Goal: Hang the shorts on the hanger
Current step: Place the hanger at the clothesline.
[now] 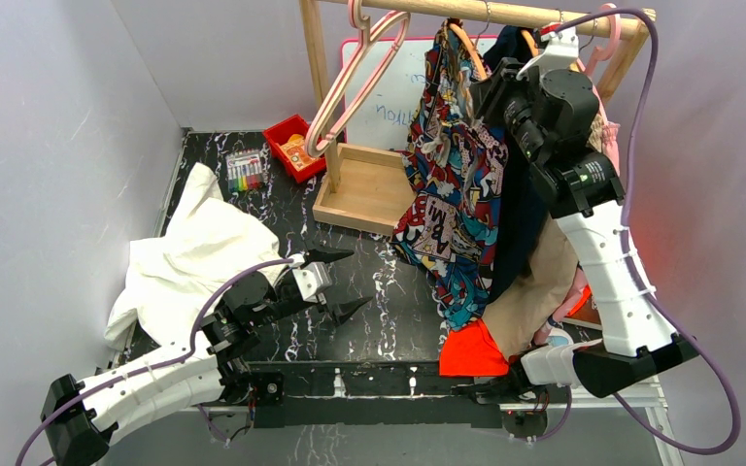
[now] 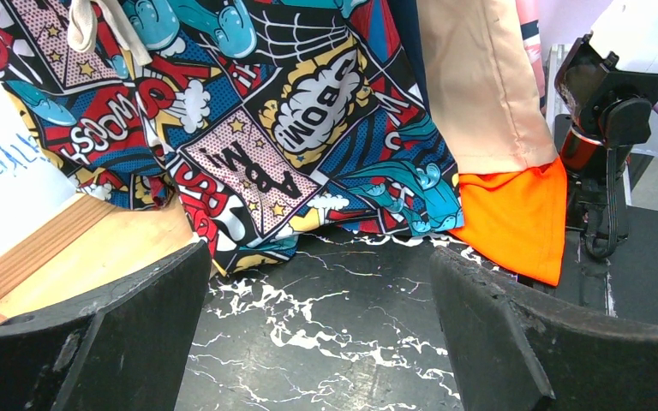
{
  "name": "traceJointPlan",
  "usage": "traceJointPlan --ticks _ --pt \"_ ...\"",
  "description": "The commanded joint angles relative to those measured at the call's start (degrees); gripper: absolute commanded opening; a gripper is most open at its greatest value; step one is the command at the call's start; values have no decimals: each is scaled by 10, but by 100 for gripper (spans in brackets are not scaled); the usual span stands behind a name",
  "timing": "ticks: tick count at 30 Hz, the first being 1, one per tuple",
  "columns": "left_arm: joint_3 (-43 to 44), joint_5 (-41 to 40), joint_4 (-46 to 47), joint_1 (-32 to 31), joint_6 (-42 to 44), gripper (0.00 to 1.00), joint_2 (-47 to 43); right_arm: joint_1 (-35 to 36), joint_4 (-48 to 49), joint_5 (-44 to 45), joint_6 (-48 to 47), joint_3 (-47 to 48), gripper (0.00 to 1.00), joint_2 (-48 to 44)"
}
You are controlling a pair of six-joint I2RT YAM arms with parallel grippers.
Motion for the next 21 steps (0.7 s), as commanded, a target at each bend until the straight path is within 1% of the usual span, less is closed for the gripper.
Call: traceJointPlan --ticks 1,4,6,12,14,15,16,17,18,19,21 --pt "9 8 9 -1 3 98 -4 -1 29 52 -13 -10 35 -19" --pt "9 8 9 -1 2 98 -3 0 25 71 -18 -15 27 -28" --pt "9 9 8 0 3 98 -2 -1 26 78 -18 -20 25 -35" --pt "10 10 9 -1 0 98 0 -1 23 89 -21 -30 23 -53" --pt "10 10 9 -1 0 98 0 -1 23 80 -22 -33 25 -55" --pt "10 10 9 0 0 98 0 -1 21 68 -25 -33 31 -55" --pt "10 10 10 0 0 98 1 -1 18 48 -26 -28 39 -53" --pt "9 10 10 0 0 98 1 0 14 27 -27 -22 50 -50" --pt "9 11 10 -1 0 98 1 0 12 10 -26 -14 57 -49" --pt "9 11 10 -1 0 98 2 -1 11 -2 -20 -9 62 -48" --pt "9 10 9 -1 0 98 1 -1 12 -24 -12 -2 65 -51"
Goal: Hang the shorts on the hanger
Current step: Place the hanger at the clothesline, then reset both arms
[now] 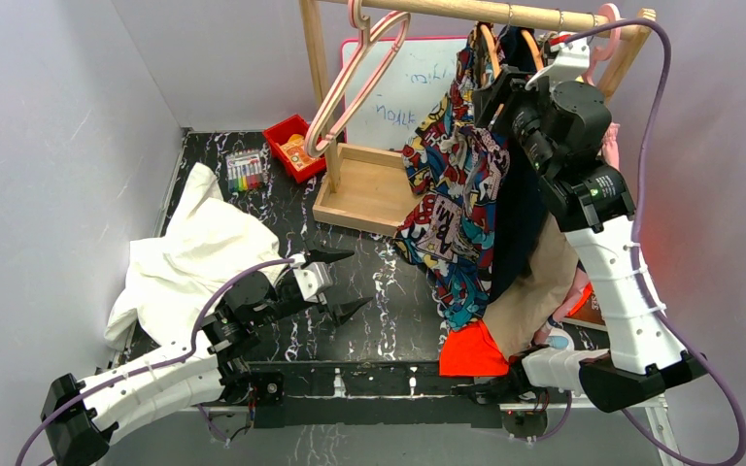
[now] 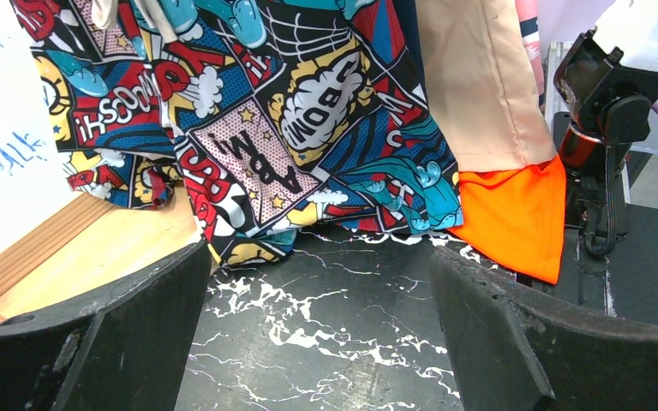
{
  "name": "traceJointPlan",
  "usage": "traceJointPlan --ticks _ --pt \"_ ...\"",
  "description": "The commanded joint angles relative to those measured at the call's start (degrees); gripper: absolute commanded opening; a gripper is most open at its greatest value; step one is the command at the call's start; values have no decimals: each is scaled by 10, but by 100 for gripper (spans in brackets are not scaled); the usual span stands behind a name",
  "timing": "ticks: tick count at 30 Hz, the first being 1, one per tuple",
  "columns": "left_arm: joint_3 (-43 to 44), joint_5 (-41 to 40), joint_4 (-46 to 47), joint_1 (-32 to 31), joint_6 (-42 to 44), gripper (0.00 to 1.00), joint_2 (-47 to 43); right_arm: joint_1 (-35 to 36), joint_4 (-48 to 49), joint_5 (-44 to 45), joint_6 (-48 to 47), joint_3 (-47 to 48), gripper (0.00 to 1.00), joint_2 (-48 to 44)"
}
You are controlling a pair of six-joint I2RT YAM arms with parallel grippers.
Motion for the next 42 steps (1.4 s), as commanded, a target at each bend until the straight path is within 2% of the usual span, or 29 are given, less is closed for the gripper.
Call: traceJointPlan --ticks 1,10,17,21,24,27,31,32,35,38,42 --pt "9 6 9 -1 0 98 -3 -1 15 -66 7 36 66 -13" --pt "-11 -79 43 0 -17 98 -40 -1 54 -238 6 13 68 -88" --pt "-11 -134 42 -1 -18 98 -51 -1 47 -342 5 -9 68 -133" --pt "-9 -175 36 -1 -44 98 -64 8 19 -408 1 -5 68 -125" --pt "4 -245 -9 0 -105 98 -95 28 -10 -426 -8 17 68 -99" --pt "42 -319 -123 0 -165 98 -134 46 -10 -436 -10 20 67 -81" --pt "92 -442 -286 0 -254 98 -184 90 -1 -421 -17 -15 66 -72" --pt "100 -469 -338 0 -273 98 -195 118 1 -402 -23 -35 66 -74" --pt "110 -521 -413 -1 -300 98 -225 196 14 -316 -42 -102 67 -90" --pt "112 -548 -448 -1 -309 98 -241 237 36 -245 -41 -195 67 -118" --pt "129 -590 -477 -1 -324 98 -215 246 61 -198 4 -333 70 -157"
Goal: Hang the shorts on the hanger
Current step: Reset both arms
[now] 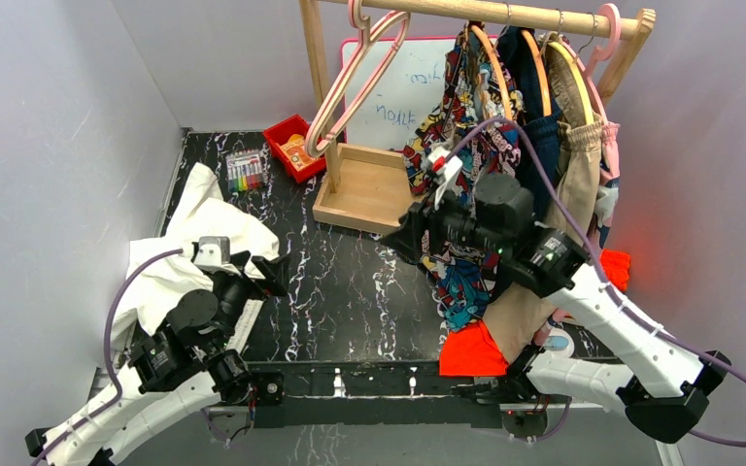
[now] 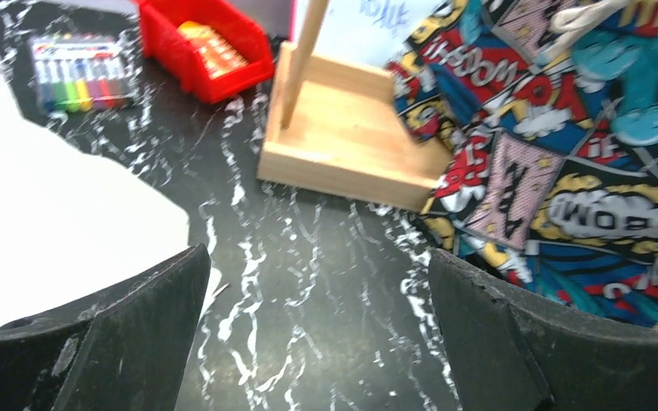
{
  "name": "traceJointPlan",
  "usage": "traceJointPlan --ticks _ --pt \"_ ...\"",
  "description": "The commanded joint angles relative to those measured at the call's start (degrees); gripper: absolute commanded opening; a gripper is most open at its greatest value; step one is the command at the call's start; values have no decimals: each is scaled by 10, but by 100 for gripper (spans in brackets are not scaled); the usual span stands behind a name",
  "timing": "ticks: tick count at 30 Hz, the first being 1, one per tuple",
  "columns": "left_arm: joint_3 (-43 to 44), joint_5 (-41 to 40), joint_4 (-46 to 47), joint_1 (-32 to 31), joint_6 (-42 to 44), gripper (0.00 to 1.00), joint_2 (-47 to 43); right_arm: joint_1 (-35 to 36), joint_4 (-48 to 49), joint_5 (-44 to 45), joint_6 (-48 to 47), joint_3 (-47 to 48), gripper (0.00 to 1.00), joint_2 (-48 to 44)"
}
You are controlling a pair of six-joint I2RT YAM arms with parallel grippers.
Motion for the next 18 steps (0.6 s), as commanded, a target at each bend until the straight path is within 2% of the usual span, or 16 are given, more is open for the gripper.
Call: traceJointPlan --ticks 1,4,7,9,14,18 --pt "33 -84 -82 0 -34 98 37 5 54 95 38 -114 71 -48" --pt "47 -112 -99 0 -53 98 82 5 72 122 71 -182 75 -75" --pt "57 -127 -110 -1 -88 98 128 5 88 152 98 -216 86 -92" --pt "70 -131 -123 -1 -108 98 159 6 93 177 110 -224 97 -94" --pt "95 -126 -150 0 -130 98 221 7 90 294 152 -243 98 -83" --pt "100 -125 -158 -1 -145 98 233 7 87 355 187 -254 98 -76"
